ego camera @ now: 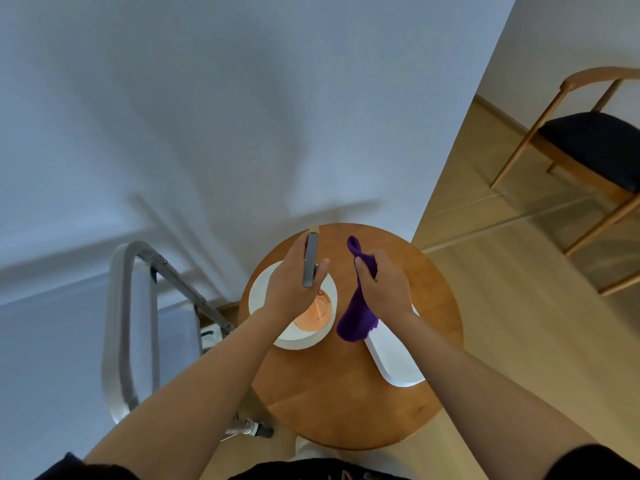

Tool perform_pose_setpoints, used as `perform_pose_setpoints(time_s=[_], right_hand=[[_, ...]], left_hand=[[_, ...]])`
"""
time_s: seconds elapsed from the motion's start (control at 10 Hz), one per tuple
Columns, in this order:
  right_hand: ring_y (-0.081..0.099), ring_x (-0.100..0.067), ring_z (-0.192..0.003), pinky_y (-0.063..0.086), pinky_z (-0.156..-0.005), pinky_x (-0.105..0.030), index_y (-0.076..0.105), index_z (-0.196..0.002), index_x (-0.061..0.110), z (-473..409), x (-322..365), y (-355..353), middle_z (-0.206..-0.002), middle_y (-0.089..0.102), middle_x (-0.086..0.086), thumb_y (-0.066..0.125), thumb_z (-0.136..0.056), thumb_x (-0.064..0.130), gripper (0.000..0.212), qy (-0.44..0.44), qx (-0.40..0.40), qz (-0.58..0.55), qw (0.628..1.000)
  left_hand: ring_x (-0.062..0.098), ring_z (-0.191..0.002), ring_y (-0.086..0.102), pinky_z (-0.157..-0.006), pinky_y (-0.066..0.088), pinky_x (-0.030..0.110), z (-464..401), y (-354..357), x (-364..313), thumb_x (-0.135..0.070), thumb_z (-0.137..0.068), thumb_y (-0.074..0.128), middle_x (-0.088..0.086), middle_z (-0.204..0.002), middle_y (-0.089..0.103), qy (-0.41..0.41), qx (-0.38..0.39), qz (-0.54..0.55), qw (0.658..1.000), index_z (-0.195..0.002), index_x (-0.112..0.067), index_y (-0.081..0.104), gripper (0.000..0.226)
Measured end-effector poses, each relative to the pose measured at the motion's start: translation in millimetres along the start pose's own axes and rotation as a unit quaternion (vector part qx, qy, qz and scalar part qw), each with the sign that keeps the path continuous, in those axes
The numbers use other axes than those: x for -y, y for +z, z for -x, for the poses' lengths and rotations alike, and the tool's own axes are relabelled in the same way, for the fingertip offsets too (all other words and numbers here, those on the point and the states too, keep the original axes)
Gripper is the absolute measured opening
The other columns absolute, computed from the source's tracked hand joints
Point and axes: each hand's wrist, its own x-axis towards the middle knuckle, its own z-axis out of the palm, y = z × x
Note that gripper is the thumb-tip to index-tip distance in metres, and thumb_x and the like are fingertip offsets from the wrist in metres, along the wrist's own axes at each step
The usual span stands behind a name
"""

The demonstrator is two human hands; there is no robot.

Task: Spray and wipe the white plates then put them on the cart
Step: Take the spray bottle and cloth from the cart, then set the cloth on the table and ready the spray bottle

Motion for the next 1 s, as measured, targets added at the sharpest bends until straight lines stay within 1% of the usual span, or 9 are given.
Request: perform_pose_setpoints(time_s=[0.1,0.2,0.3,0.4,0.5,0.6,0.7,0.8,1.0], right_hand=[[0.057,-0.013,-0.077,0.042,-0.058,-0.018,0.054,-0.108,0.014,-19.5,-13.1,-6.9,-0.088,0.058,0.003,0.051,-0.096,0.030,0.021,0.021,-0.017,-0.007,1.000],[0.056,-0.015,-0.078,0.038,-0.055,-0.016,0.056,-0.106,0.013,-43.4,-31.5,-15.3,-0.091,0.060,0.000,0.050,-0.096,0.027,0.018,0.045,-0.031,-0.022,0.998],[0.055,-0.016,-0.073,0.034,-0.053,-0.016,0.056,-0.095,0.013,-67.5,-51.4,-23.5,-0.083,0.058,-0.001,0.051,-0.096,0.024,0.012,0.040,-0.028,-0.037,0.998],[0.054,-0.017,-0.071,0.033,-0.054,-0.016,0.054,-0.090,0.013,-93.4,-71.5,-32.6,-0.079,0.056,0.000,0.052,-0.095,0.021,0.009,0.040,-0.010,-0.061,0.997],[0.055,-0.017,-0.069,0.043,-0.056,-0.024,0.048,-0.081,0.022,-118.9,-94.2,-41.0,-0.073,0.053,0.006,0.052,-0.094,0.020,0.014,0.021,0.016,-0.055,0.998],[0.058,-0.019,-0.080,0.053,-0.069,-0.037,0.048,-0.089,0.023,-141.5,-118.5,-43.8,-0.086,0.059,0.000,0.051,-0.095,0.019,0.008,0.016,0.067,-0.057,0.996],[0.058,-0.019,-0.083,0.052,-0.071,-0.035,0.051,-0.092,0.021,-161.6,-140.8,-39.4,-0.089,0.059,0.000,0.052,-0.094,0.017,0.005,0.006,0.086,-0.057,0.995],[0.058,-0.019,-0.083,0.051,-0.070,-0.032,0.055,-0.097,0.015,-176.5,-156.4,-30.9,-0.089,0.059,0.000,0.053,-0.094,0.017,0.004,0.004,0.103,-0.059,0.993],[0.058,-0.018,-0.093,0.052,-0.072,-0.026,0.054,-0.108,0.019,-192.3,-182.2,-9.8,-0.106,0.058,-0.004,0.051,-0.096,0.024,0.013,0.078,0.175,-0.082,0.978]], left_hand=[[0.010,-0.052,0.048,-0.052,0.044,0.018,-19.3,13.3,-4.1,-0.044,-0.090,0.048,-0.006,-0.074,0.049,0.021,-0.007,-0.002,1.000,-0.114,-0.001,0.054,0.049],[0.023,-0.055,0.059,-0.054,0.052,0.031,-37.2,29.8,-12.5,-0.055,-0.084,0.036,0.011,-0.072,0.060,0.049,-0.026,-0.011,0.998,-0.106,0.005,0.060,0.069],[0.033,-0.104,0.061,-0.086,0.052,0.038,-51.4,46.4,-22.5,-0.062,-0.078,0.033,0.016,-0.120,0.062,-0.027,0.020,0.001,0.999,-0.135,-0.001,0.044,0.084],[0.025,-0.126,0.048,-0.102,0.042,0.039,-75.3,68.5,-29.0,-0.058,-0.080,0.038,0.005,-0.142,0.048,-0.083,0.033,-0.019,0.996,-0.148,-0.015,0.027,0.081],[0.025,-0.126,0.048,-0.102,0.041,0.039,-88.3,100.8,-24.1,-0.042,-0.093,0.050,0.005,-0.143,0.047,-0.142,0.005,0.014,0.990,-0.149,-0.016,0.027,0.066],[0.022,-0.100,0.061,-0.093,0.051,0.040,-105.4,137.9,-10.9,-0.031,-0.094,0.056,0.014,-0.118,0.060,-0.143,-0.041,0.001,0.989,-0.138,-0.005,0.040,0.054],[0.007,-0.059,0.054,-0.066,0.058,0.032,-118.4,165.4,-3.9,-0.027,-0.094,0.058,-0.003,-0.076,0.054,-0.135,-0.055,-0.019,0.989,-0.120,0.000,0.050,0.038],[0.007,-0.058,0.054,-0.059,0.052,0.022,-122.9,188.3,5.6,-0.025,-0.094,0.058,-0.004,-0.075,0.053,-0.140,-0.064,-0.007,0.988,-0.118,-0.002,0.049,0.034],[0.007,-0.066,0.054,-0.063,0.043,0.009,-125.6,217.1,21.0,-0.031,-0.094,0.057,-0.004,-0.092,0.055,-0.206,-0.082,-0.014,0.975,-0.135,-0.003,0.041,0.051]])
